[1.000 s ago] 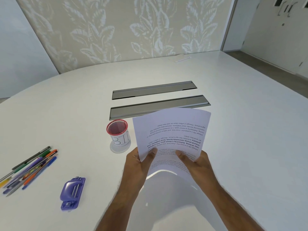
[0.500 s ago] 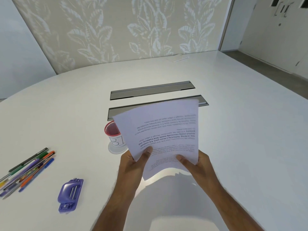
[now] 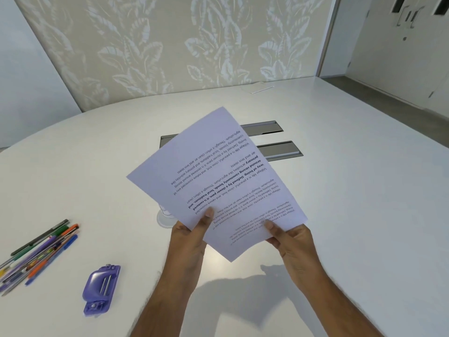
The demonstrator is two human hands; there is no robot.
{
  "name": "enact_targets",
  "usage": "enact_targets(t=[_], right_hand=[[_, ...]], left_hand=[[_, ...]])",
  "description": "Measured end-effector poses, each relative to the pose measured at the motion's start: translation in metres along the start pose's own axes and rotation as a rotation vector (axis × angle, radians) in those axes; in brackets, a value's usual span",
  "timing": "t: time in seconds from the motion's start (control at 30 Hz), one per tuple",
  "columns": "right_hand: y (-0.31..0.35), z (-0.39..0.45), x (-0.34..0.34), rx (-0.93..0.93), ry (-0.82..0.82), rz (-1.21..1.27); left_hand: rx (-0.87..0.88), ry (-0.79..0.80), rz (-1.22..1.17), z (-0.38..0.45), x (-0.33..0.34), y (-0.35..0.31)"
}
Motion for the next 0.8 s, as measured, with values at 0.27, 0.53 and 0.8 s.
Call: enact_targets(t=[0.27, 0.53, 0.8], right_hand=[[0.015, 0.002, -0.004, -0.078, -0.135, -0.134], [0.028, 0.003, -0.028, -0.143, -0.215, -0.279], [0.039, 0.002, -0.029, -0.165, -0.205, -0.387]], left_hand=[[0.031, -0.074, -0.022, 0.011, -0.024, 0.002], [0.107, -0.188, 0.012, 0.018, -0.055, -0.014], [0.148, -0.042, 0.638, 0.011, -0.073, -0.015]])
Point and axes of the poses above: each hand's wrist, its own z-axis towards the middle knuckle, its own x-axis out of the palm, y = z × x, the point moved 1 cm from there along z, towards the middle knuckle, and after that the axes turned 10 degrees about x, right-handed, at the moved point
